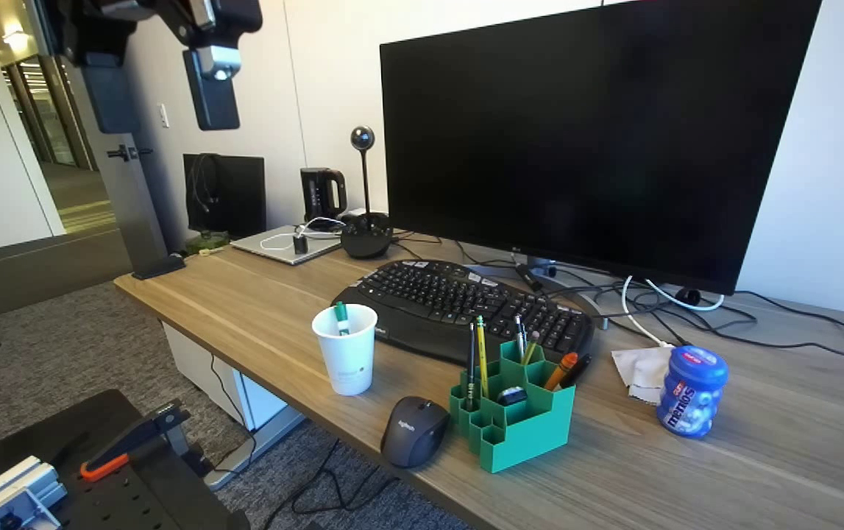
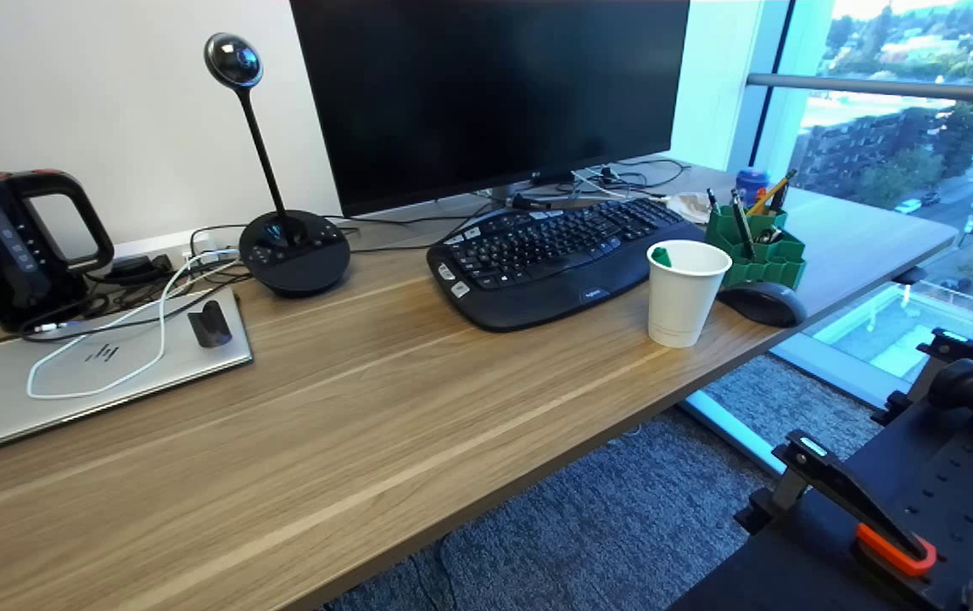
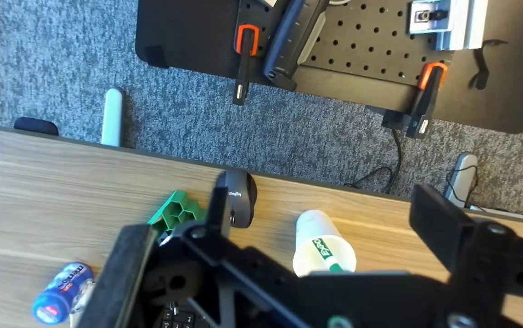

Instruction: Put one pencil in the white cup

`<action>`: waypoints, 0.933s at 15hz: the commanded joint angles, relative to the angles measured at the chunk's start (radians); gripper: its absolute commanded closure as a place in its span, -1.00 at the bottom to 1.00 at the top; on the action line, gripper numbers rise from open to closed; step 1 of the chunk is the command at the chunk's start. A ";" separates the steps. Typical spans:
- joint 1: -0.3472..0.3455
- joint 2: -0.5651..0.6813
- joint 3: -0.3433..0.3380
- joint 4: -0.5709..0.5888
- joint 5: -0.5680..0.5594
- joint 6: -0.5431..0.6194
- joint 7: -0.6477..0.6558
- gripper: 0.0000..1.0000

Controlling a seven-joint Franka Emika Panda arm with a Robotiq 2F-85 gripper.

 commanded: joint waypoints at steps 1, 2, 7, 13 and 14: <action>0.015 -0.029 -0.027 -0.021 -0.020 -0.004 -0.048 -1.00; 0.017 -0.025 -0.031 -0.013 -0.006 -0.032 -0.049 -1.00; 0.026 -0.011 -0.037 0.002 0.021 -0.101 -0.043 -1.00; 0.031 -0.016 -0.040 0.003 0.024 -0.105 -0.046 -1.00; 0.031 -0.016 -0.040 0.003 0.024 -0.105 -0.046 -1.00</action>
